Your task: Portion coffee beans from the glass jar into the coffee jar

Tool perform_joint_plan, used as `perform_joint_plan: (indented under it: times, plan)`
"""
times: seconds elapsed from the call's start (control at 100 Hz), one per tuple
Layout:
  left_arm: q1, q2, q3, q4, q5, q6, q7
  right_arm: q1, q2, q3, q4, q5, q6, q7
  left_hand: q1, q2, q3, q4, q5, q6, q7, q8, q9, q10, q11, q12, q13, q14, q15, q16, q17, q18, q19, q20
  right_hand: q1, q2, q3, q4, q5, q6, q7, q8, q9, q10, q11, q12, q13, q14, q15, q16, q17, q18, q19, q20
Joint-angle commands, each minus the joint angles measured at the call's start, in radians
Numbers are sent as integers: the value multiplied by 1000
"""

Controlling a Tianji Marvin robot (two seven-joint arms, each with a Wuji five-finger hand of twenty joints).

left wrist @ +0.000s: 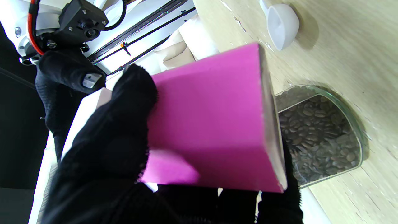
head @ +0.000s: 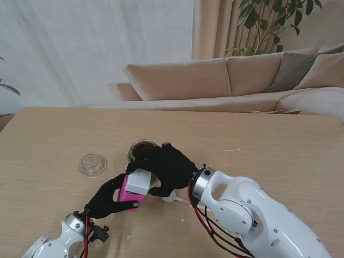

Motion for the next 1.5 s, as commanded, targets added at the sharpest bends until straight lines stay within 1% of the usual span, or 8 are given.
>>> perform_joint_plan:
  times: [0.0, 0.14, 0.33, 0.7, 1.01, 1.26, 1.4, 1.49]
  plan:
    - [5, -5, 0, -8, 0, -3, -15, -6, 1, 1, -10, -4, -4, 22, 141, 146, 107, 46, 51, -138, 146, 41, 56, -91, 85, 39, 2, -13, 9, 11, 0, 2, 17, 8, 11, 2, 8, -5, -35, 13, -74, -29, -56, 20, 8, 9, -26, -30, 2, 15, -14, -25, 4, 22]
    - [5, -5, 0, -8, 0, -1, -15, -6, 3, 4, -19, -6, -11, 37, 142, 146, 108, 46, 51, -140, 146, 42, 56, -91, 85, 39, 2, -12, 9, 11, 0, 2, 17, 8, 128, -1, 73, 16, 11, -27, -216, -110, -62, 31, -20, -12, -38, -34, -15, 8, -24, -23, -10, 21]
    - [5, -5, 0, -8, 1, -2, -15, 8, 3, -9, -7, 1, -24, 34, 142, 146, 108, 46, 51, -139, 147, 42, 57, -92, 85, 39, 2, -14, 9, 11, 0, 2, 17, 8, 241, 24, 161, 29, 100, -92, -241, -189, -61, 33, -10, -14, -38, -37, -17, 5, -26, -22, -14, 20]
    - [5, -4, 0, -8, -1, -4, -16, 27, -3, -33, 17, 4, -12, 1, 143, 146, 107, 46, 51, -139, 147, 41, 57, -92, 84, 40, 3, -14, 9, 11, 0, 2, 16, 8, 192, 57, 93, 6, 212, -90, -6, -236, -36, 34, 18, -3, -25, -36, -2, 8, -19, -21, -5, 30]
    - [5, -5, -1, -7, -3, -5, -15, 35, -5, -47, 20, 4, 12, 1, 137, 145, 105, 46, 51, -140, 148, 42, 56, -92, 86, 40, 2, -13, 9, 11, 0, 2, 17, 8, 21, 33, 17, -14, 180, 20, 152, -36, -34, 42, 40, 36, -22, -36, 15, 19, -11, -25, 18, 42]
    - [5, -5, -1, -7, -4, -6, -16, 46, -7, -65, 20, 27, 56, 17, 136, 144, 107, 47, 51, -140, 147, 41, 55, -91, 88, 38, 1, -13, 9, 11, 0, 1, 17, 8, -169, 116, -119, -24, 200, 270, 226, 82, -40, 94, 81, 81, -34, -17, 38, 35, -16, -26, 40, 53]
    - [5, -5, -1, -7, -6, -5, -17, 50, -5, -68, 14, 38, 71, 36, 134, 144, 107, 46, 51, -139, 147, 42, 54, -91, 88, 37, 2, -13, 9, 11, 0, 3, 17, 8, -260, 177, -228, -18, 146, 363, 141, 48, -56, 139, 68, 80, -48, 6, 28, 31, -21, -23, 39, 51]
    - [5, -5, -1, -7, -6, -4, -17, 46, -2, -61, 6, 55, 68, 56, 134, 144, 107, 46, 51, -139, 147, 42, 54, -89, 89, 37, 2, -13, 9, 11, -1, 4, 16, 7, -311, 186, -226, -20, 86, 414, -114, -121, -64, 169, -1, 33, -60, 24, -8, 14, -32, -12, 19, 41]
